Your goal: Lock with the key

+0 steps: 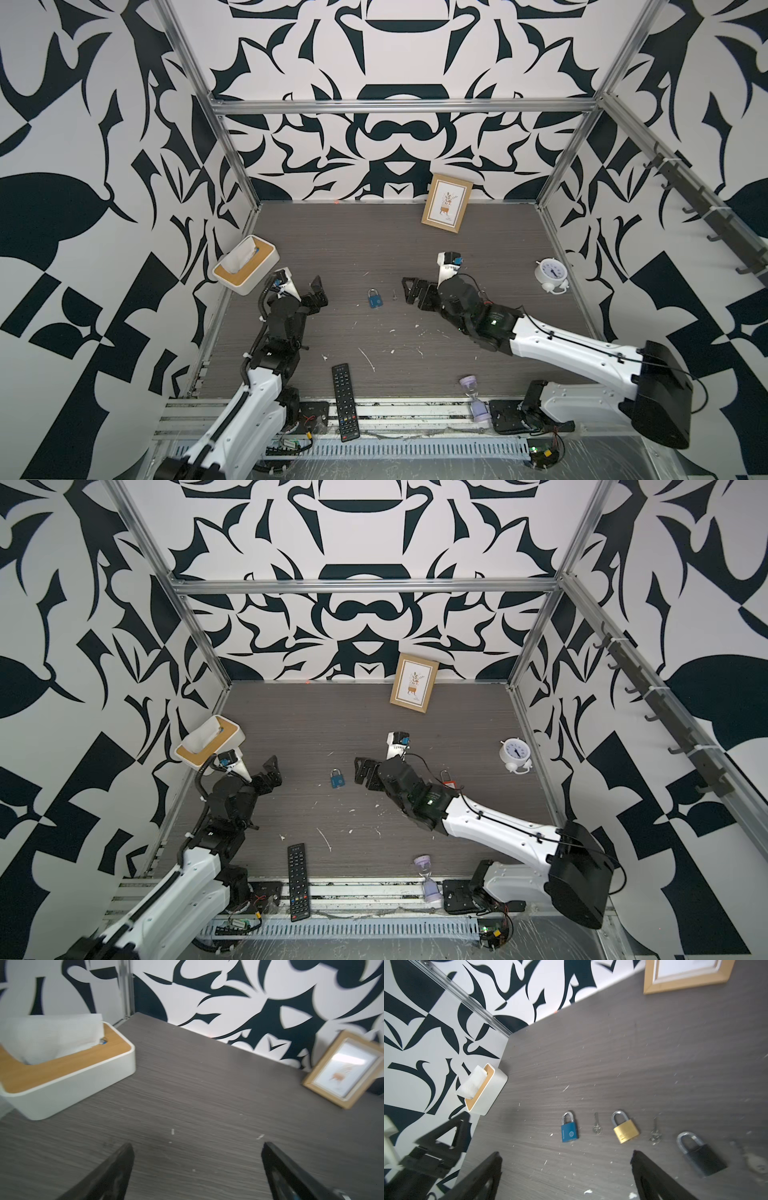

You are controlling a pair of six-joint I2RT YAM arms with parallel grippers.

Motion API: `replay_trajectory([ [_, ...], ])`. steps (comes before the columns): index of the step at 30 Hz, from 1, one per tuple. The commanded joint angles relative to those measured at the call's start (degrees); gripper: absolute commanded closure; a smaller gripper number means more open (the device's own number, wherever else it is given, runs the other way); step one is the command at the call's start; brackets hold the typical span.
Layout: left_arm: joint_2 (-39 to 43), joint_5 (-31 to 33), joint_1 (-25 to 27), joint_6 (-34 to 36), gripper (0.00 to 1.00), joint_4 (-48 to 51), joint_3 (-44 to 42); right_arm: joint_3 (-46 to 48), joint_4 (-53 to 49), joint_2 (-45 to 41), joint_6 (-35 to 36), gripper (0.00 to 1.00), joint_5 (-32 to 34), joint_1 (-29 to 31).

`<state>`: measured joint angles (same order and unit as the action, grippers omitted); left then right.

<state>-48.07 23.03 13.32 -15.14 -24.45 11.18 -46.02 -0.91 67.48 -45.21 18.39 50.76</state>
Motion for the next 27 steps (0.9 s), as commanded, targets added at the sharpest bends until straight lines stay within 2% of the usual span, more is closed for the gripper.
replay_trajectory([
  [1,-13.78,7.47,-3.78,14.46,0.01,-19.99,0.57,-1.03,-10.08,-3.76,12.80,0.01,-1.57,-5.67],
  [2,-19.34,3.30,-5.72,14.87,0.01,-22.81,0.69,-1.22,-11.54,-5.04,14.05,0.01,-1.24,-7.94],
  [4,-28.80,1.58,-6.98,15.67,0.01,-36.20,0.19,-0.80,-12.56,-7.45,17.37,0.01,2.63,-10.43],
  [5,-29.97,0.77,-7.37,10.95,0.01,-35.04,1.15,-0.03,-11.72,-8.82,20.30,0.01,4.73,-11.37],
  [6,-31.29,-5.53,-9.54,10.54,0.01,-32.17,2.85,0.98,-10.90,-10.24,22.50,0.01,7.40,-12.32],
  [7,-33.56,-8.87,-11.22,9.27,0.01,-30.23,4.27,2.14,-9.29,-11.38,24.43,0.01,9.01,-13.26],
  [9,-41.70,-17.00,-13.55,10.71,0.01,-39.40,4.14,6.70,-2.06,-14.18,31.53,0.01,10.69,-15.20],
  [10,-43.73,-16.89,-13.50,11.47,0.01,-43.47,4.01,8.62,0.54,-14.89,34.17,0.01,13.06,-15.77],
  [13,-38.84,-16.45,-13.61,9.08,0.01,-35.01,4.22,12.96,5.80,-14.17,40.04,0.00,19.22,-20.07],
  [16,-42.56,-15.89,-13.43,10.58,0.01,-39.95,5.01,18.20,14.09,-8.46,41.42,0.00,19.73,-26.64],
  [18,-40.91,-16.37,-13.16,10.05,0.01,-32.30,7.57,21.99,22.41,-2.88,41.95,0.00,21.61,-30.48],
  [19,-40.65,-16.37,-12.99,10.27,0.01,-29.97,8.43,24.37,28.60,0.00,42.73,0.00,20.60,-32.11],
  [21,-41.46,-15.91,-12.56,10.84,0.01,-31.96,8.20,28.59,44.97,8.11,44.69,0.00,19.07,-36.18],
  [22,-41.50,-16.31,-12.55,11.09,0.01,-33.25,7.57,27.99,47.72,10.68,45.90,0.00,20.48,-36.73],
  [23,-41.47,-16.36,-12.64,11.02,0.01,-33.80,7.18,27.28,49.02,12.21,45.76,0.00,18.29,-38.15],
  [24,-41.40,-16.34,-12.60,11.03,0.01,-33.83,7.10,26.76,47.87,13.00,41.41,0.00,14.31,-40.87],
  [26,-41.37,-16.31,-12.61,11.01,0.01,-33.69,7.18,28.72,56.12,18.83,41.22,0.00,4.41,-44.75],
  [27,-41.22,-16.40,-12.62,11.00,0.01,-33.73,7.02,29.60,62.51,22.60,42.12,0.01,2.55,-44.93],
])
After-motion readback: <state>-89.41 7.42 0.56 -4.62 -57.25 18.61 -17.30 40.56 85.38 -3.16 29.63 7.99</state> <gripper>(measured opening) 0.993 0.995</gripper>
